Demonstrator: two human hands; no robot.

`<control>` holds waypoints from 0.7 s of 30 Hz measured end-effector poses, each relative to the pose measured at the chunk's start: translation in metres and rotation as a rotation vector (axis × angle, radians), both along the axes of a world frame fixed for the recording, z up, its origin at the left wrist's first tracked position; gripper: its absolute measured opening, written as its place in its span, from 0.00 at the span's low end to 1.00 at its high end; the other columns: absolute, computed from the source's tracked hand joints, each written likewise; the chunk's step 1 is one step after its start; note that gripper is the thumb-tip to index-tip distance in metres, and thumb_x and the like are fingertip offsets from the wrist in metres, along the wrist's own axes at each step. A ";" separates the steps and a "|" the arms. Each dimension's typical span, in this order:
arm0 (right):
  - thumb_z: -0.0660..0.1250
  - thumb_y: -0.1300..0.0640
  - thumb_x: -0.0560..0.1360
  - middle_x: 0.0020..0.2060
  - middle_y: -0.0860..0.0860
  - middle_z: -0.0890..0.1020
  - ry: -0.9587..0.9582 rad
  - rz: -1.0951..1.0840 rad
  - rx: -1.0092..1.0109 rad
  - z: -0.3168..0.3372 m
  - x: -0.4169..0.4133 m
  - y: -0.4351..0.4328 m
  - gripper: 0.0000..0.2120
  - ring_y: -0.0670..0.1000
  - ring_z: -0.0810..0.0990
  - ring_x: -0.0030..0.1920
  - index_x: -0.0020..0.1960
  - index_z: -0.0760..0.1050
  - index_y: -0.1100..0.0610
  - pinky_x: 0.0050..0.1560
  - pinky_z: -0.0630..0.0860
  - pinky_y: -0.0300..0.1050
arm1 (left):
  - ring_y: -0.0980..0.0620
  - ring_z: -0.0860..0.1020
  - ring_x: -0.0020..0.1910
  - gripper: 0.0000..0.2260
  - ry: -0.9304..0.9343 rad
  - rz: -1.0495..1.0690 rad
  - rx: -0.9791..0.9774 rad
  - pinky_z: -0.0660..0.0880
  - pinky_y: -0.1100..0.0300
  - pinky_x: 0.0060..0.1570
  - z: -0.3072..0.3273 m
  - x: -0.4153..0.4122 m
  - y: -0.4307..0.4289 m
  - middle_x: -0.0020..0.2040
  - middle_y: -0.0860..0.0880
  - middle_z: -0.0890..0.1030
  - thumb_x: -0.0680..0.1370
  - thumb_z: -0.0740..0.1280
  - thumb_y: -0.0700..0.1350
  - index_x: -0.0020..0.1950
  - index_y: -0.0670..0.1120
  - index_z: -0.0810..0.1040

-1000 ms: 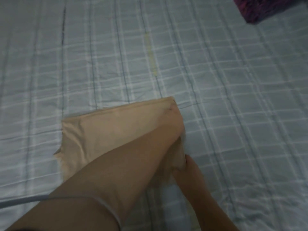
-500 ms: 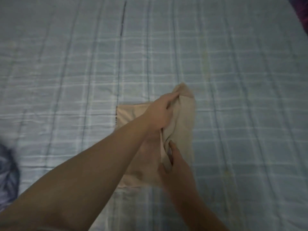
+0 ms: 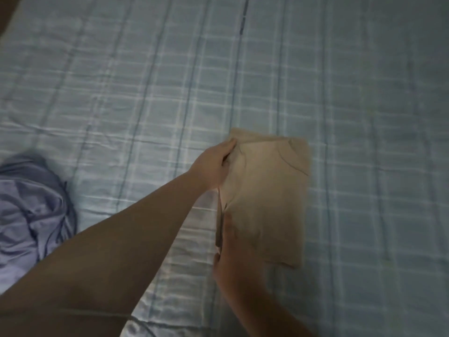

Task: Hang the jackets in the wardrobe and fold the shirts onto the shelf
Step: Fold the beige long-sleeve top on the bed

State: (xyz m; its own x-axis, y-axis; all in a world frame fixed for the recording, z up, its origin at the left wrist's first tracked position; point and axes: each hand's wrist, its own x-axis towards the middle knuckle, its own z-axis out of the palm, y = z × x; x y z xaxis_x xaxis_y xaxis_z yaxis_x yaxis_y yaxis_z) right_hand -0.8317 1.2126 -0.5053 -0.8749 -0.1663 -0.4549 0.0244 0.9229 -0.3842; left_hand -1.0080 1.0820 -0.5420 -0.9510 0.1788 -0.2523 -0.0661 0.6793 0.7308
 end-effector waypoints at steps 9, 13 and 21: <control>0.56 0.54 0.66 0.57 0.50 0.76 0.207 -0.082 -0.243 0.016 -0.003 0.036 0.29 0.55 0.75 0.56 0.68 0.70 0.50 0.57 0.76 0.54 | 0.44 0.64 0.74 0.28 0.122 0.143 -0.077 0.61 0.47 0.74 0.007 0.045 0.006 0.76 0.43 0.66 0.74 0.62 0.38 0.75 0.47 0.67; 0.61 0.59 0.72 0.63 0.57 0.75 0.462 -0.050 -0.129 0.001 -0.022 0.088 0.21 0.60 0.73 0.63 0.65 0.75 0.59 0.65 0.69 0.53 | 0.37 0.66 0.73 0.23 0.401 -0.118 -0.189 0.62 0.42 0.72 0.014 0.102 0.033 0.72 0.36 0.70 0.76 0.60 0.43 0.70 0.37 0.73; 0.59 0.50 0.80 0.78 0.58 0.59 0.397 0.385 0.018 -0.055 -0.018 0.150 0.30 0.57 0.54 0.79 0.77 0.60 0.62 0.76 0.56 0.61 | 0.42 0.61 0.77 0.25 0.417 -0.269 -0.453 0.58 0.38 0.72 -0.019 0.166 0.062 0.76 0.43 0.66 0.82 0.59 0.52 0.77 0.44 0.66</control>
State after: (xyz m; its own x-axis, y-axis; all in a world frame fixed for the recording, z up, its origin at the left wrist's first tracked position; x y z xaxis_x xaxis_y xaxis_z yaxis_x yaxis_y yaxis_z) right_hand -0.8501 1.3628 -0.5608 -0.8571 -0.5037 -0.1076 -0.4601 0.8427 -0.2795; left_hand -0.8424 1.1444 -0.5613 -0.9222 0.3862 0.0210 0.3745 0.8781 0.2977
